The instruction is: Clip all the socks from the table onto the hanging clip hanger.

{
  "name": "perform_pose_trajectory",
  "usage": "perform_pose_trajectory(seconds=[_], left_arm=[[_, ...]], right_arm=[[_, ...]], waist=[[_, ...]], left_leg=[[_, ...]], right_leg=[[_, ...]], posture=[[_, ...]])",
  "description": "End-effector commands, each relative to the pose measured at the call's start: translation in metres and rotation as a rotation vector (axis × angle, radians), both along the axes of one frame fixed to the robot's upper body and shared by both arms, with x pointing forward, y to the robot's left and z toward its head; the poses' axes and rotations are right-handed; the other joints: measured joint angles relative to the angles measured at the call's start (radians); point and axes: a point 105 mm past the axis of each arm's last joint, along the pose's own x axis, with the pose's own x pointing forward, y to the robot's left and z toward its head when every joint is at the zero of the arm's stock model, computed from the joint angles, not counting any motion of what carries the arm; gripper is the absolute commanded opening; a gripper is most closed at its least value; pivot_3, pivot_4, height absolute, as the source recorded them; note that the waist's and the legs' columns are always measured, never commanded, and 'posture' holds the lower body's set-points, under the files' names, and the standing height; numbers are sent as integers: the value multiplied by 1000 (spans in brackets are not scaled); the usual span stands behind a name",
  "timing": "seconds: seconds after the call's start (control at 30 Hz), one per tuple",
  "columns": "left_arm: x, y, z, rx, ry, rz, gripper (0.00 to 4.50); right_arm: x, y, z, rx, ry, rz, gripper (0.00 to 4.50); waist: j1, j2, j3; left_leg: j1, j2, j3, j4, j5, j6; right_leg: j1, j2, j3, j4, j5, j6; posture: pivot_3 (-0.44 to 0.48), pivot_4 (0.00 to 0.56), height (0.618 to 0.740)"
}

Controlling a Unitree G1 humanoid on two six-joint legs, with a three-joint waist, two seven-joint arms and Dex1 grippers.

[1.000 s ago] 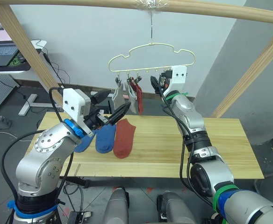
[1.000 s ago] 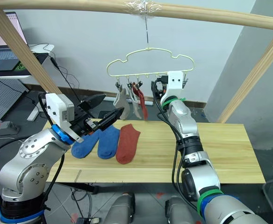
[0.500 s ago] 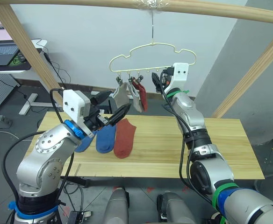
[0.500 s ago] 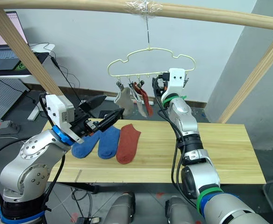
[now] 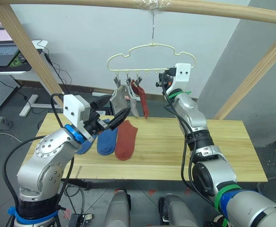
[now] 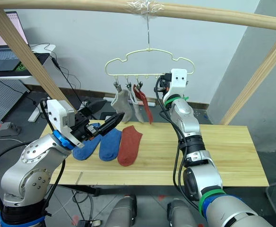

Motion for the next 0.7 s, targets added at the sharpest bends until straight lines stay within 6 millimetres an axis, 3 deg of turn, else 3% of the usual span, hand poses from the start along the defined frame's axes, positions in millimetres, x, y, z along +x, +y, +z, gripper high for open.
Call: perform_pose_trajectory(seconds=[0.03, 0.17, 0.3, 0.37, 0.47, 0.7], left_arm=[[-6, -5, 9, -3, -49, -19, 4500], [-4, -4, 2, 17, -23, -4, 4500], [7, 5, -34, 145, 99, 77, 4500], [16, 12, -73, 229, 208, 131, 4500], [28, 14, -113, 306, 297, 176, 4500], [73, -5, -155, 364, 327, 215, 4500]], right_arm=[[0, -2, 17, 26, -53, -3, 15], [-1, -3, 16, 16, -50, 2, 15], [-3, -6, 14, -26, -51, 18, 15], [-4, -9, 12, -52, -48, 30, 15], [-7, -12, 12, -69, -43, 37, 15], [-14, -12, 11, -83, -26, 45, 15]], waist=[[0, 0, 0], [0, 1, 0], [0, 2, 1], [0, 4, 2], [-1, 7, 4], [1, 10, 7]], left_leg=[[0, 0, 0, 0, 0, 0], [0, 0, 0, 0, 0, 0], [0, 0, 0, 0, 0, 0], [0, 0, 0, 0, 0, 0], [0, 0, 1, 0, 0, 0], [0, 0, 1, 0, 0, 0]], right_leg=[[0, 0, 0, 0, 0, 0], [0, 0, 0, 0, 0, 0], [0, 0, 0, 0, 0, 0], [0, 0, 0, 0, 0, 0], [0, 0, 1, 0, 0, 0], [0, 0, 1, -1, 0, 0]], posture=[[167, 187, 740], [164, 189, 740], [159, 192, 740], [145, 199, 740], [129, 205, 740], [73, 227, 740]])
